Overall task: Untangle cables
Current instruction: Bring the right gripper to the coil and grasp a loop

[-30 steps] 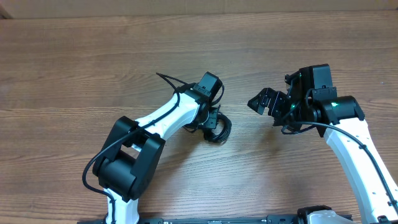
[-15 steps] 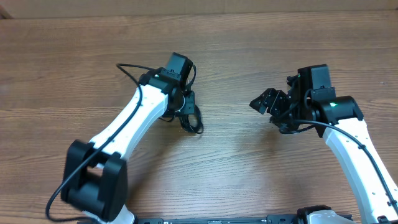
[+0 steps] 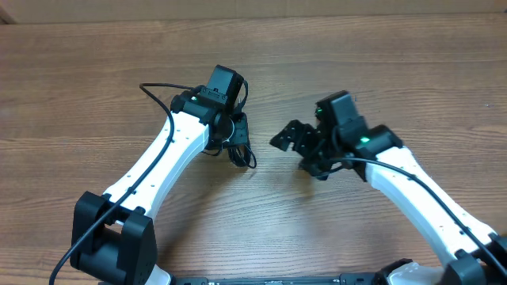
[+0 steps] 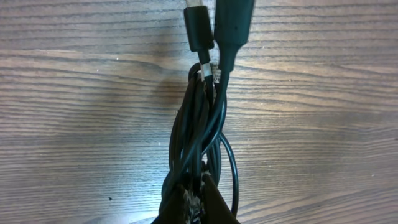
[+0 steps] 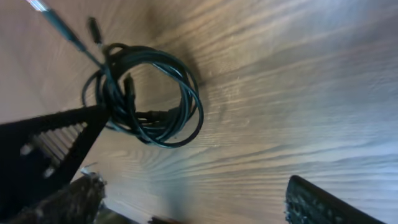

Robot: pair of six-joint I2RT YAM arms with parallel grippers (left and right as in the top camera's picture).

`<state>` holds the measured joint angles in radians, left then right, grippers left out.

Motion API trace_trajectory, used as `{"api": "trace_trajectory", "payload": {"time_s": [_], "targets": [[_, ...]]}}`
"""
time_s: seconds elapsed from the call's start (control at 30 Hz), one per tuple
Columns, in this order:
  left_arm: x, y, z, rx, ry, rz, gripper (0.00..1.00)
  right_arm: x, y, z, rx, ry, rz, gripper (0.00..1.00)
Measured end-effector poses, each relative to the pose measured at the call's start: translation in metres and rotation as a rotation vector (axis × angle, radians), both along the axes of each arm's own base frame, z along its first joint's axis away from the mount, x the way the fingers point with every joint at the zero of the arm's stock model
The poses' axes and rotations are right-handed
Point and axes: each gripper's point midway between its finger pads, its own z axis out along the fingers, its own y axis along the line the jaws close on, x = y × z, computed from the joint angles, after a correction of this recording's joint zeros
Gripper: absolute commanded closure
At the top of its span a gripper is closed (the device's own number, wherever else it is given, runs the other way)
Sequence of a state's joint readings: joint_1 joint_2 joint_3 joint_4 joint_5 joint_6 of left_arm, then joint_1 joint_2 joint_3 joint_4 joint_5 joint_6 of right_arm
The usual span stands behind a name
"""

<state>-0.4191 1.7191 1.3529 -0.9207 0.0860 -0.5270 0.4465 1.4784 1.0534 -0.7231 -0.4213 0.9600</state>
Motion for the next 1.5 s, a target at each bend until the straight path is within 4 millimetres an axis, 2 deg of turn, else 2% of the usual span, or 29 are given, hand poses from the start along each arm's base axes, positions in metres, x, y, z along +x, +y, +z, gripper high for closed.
{"api": "trace_trajectory", "payload": {"time_s": [0.1, 0.27, 0.37, 0.5, 0.6, 0.77, 0.9, 1.03, 1.1, 1.17, 1.2, 1.3, 1.37, 1.5], "targets": [[0.000, 0.000, 0.000, -0.013, 0.011, 0.055, 0.96, -0.006, 0.008, -0.014, 0.001, 0.102, -0.066, 0.00], [0.001, 0.002, 0.000, -0.041, 0.036, 0.183, 0.96, -0.007, 0.012, -0.036, -0.002, 0.257, -0.210, 0.01], [0.002, 0.003, 0.000, -0.057, 0.048, 0.254, 0.96, -0.003, 0.015, -0.044, 0.010, 0.305, -0.279, 0.05], [0.002, 0.004, 0.000, -0.075, 0.062, 0.305, 0.96, 0.010, 0.025, -0.048, 0.051, 0.300, -0.320, 0.16], [0.001, 0.001, 0.001, -0.093, 0.074, 0.310, 0.96, 0.017, 0.038, -0.045, 0.093, 0.274, -0.317, 0.20], [-0.002, -0.005, 0.001, -0.125, 0.095, 0.317, 0.96, 0.014, 0.055, -0.046, 0.122, 0.301, -0.324, 0.28], [-0.003, -0.007, 0.002, -0.136, 0.102, 0.314, 0.96, 0.010, 0.059, -0.054, 0.119, 0.345, -0.352, 0.41], [-0.004, -0.011, 0.003, -0.159, 0.116, 0.308, 0.96, 0.019, 0.063, -0.056, 0.138, 0.333, -0.378, 0.57], [-0.005, -0.014, 0.003, -0.174, 0.125, 0.303, 0.96, 0.021, 0.062, -0.056, 0.135, 0.325, -0.389, 0.66], [-0.006, -0.016, 0.004, -0.183, 0.129, 0.299, 0.96, 0.024, 0.060, -0.056, 0.128, 0.298, -0.386, 0.89], [-0.006, -0.016, 0.004, -0.187, 0.131, 0.298, 0.96, 0.027, 0.060, -0.056, 0.127, 0.274, -0.372, 0.96], [-0.007, -0.018, 0.004, -0.192, 0.132, 0.276, 0.96, 0.041, 0.058, -0.052, 0.121, 0.159, -0.303, 0.96], [-0.007, -0.018, 0.004, -0.189, 0.125, 0.241, 0.96, 0.049, 0.048, -0.052, 0.093, 0.084, -0.238, 0.96], [-0.008, -0.015, 0.003, -0.157, 0.107, 0.184, 0.96, 0.057, 0.011, -0.059, 0.014, 0.013, -0.128, 0.96]]}}
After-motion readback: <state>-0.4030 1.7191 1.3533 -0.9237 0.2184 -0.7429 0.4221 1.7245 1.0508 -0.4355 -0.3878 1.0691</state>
